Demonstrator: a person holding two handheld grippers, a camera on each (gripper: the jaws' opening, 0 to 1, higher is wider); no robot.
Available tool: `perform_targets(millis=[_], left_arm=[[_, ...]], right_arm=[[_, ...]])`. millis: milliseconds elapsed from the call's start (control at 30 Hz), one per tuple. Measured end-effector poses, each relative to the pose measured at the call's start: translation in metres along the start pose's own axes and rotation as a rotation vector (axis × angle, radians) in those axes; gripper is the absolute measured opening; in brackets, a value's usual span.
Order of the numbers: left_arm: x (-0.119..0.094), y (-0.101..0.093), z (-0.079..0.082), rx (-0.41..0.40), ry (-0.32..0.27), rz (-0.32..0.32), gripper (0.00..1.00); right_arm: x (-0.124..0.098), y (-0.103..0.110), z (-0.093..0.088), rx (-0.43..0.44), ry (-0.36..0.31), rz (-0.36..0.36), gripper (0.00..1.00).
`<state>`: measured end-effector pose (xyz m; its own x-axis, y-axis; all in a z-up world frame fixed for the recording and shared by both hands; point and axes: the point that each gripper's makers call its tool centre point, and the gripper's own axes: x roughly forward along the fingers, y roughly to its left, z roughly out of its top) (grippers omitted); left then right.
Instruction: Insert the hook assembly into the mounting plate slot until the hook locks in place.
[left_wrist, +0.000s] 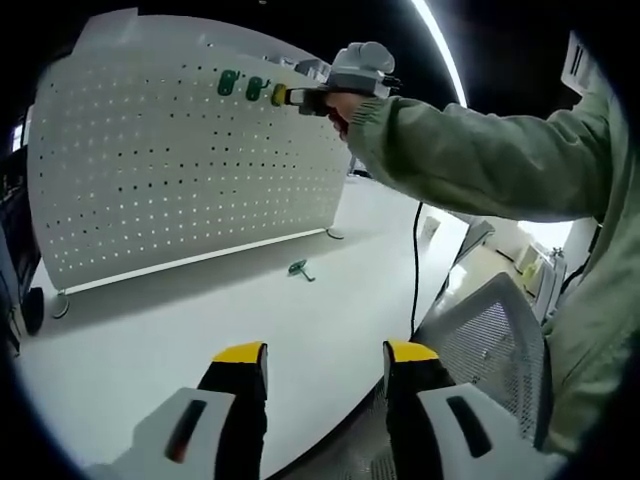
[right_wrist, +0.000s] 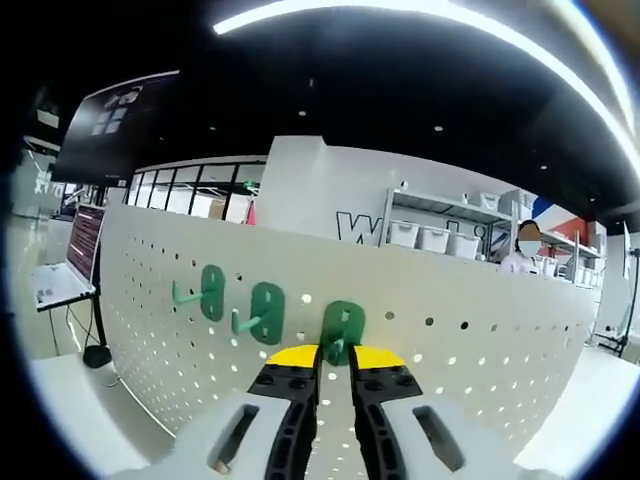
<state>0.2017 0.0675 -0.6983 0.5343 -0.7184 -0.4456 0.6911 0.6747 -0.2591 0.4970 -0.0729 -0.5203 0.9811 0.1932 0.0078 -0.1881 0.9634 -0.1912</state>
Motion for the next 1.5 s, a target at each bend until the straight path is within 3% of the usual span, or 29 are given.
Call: perform_targets(millis=[733,1100,1500], left_arm=[[-0.001,0.001,0.001,0.013,-0.003,0.013,0.48],[-0.003,0.001,0.002,0.024,-0.008,0.023,0.48],[-0.008,0.002,0.007,0.03,-0.024,0.043,0.48]], right_arm=[[-0.03,0.01,-0.044,0.011,0.101,0.048,0.25],[-0.053,0.018,-0.077,0.028,0.203,0.089,0.32],[-0.093,0.027,-0.112,0.053,0.315,0.153,0.38]])
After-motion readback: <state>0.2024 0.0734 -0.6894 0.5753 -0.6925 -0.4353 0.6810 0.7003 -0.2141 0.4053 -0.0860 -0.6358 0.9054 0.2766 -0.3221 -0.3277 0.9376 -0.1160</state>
